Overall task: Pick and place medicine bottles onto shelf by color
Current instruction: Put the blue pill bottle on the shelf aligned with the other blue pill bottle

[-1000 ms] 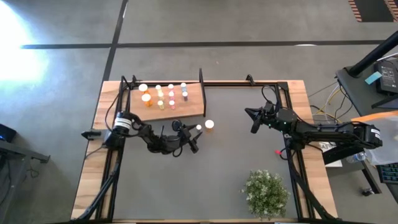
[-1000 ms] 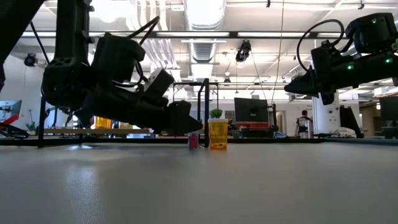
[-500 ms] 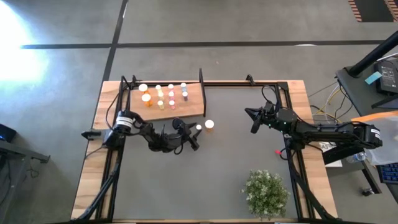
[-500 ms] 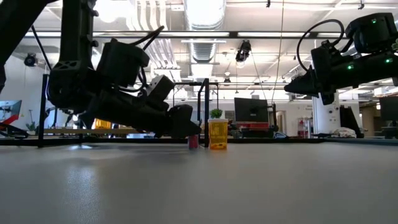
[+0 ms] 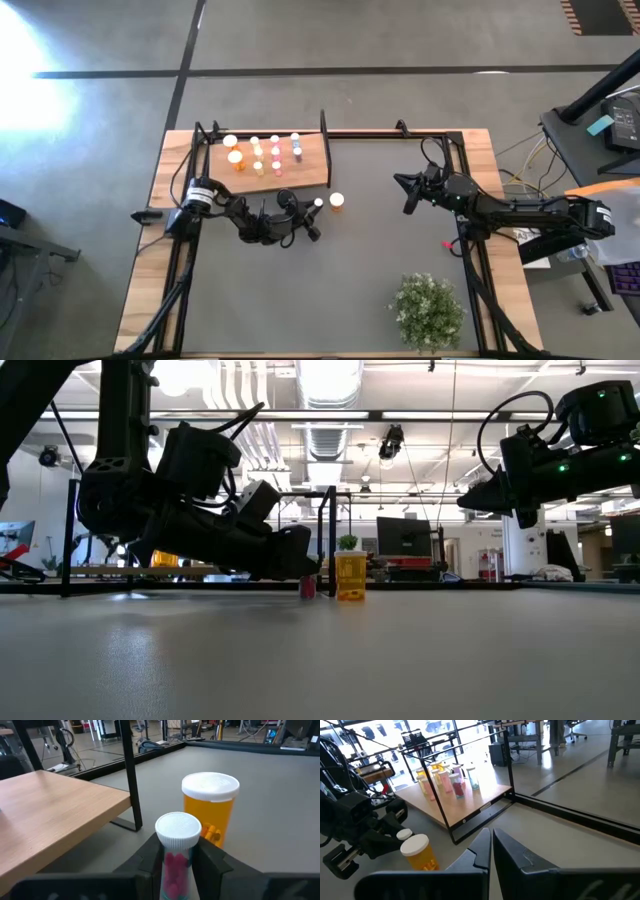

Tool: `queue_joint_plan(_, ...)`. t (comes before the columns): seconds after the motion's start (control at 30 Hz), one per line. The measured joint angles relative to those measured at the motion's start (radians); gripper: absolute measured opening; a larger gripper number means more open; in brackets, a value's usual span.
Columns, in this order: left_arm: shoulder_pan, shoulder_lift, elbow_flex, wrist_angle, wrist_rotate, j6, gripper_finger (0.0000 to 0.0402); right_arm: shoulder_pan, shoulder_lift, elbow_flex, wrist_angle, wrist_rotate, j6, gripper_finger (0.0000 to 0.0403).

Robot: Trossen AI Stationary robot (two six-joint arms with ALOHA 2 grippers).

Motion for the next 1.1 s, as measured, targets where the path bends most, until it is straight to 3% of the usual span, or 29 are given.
queue_joint_plan(0.23, 0.0, -0.016, 0.0, 0.002, -0.083, 0.003, 0.0091, 0.0, 0.0, 0.0, 0.0, 0.0, 0.0, 0.0009)
queue_joint_plan(0.67, 0.041, -0.147, -0.002, 0.015, -0.33, 0.133, 0.0095, 0.0, 0.0, 0.0, 0.0, 0.0, 0.0, 0.0009)
queue_joint_plan(1.1, 0.157, -0.148, 0.011, 0.012, -0.344, 0.124, 0.0095, 0.0, 0.0, 0.0, 0.0, 0.0, 0.0, 0.0009)
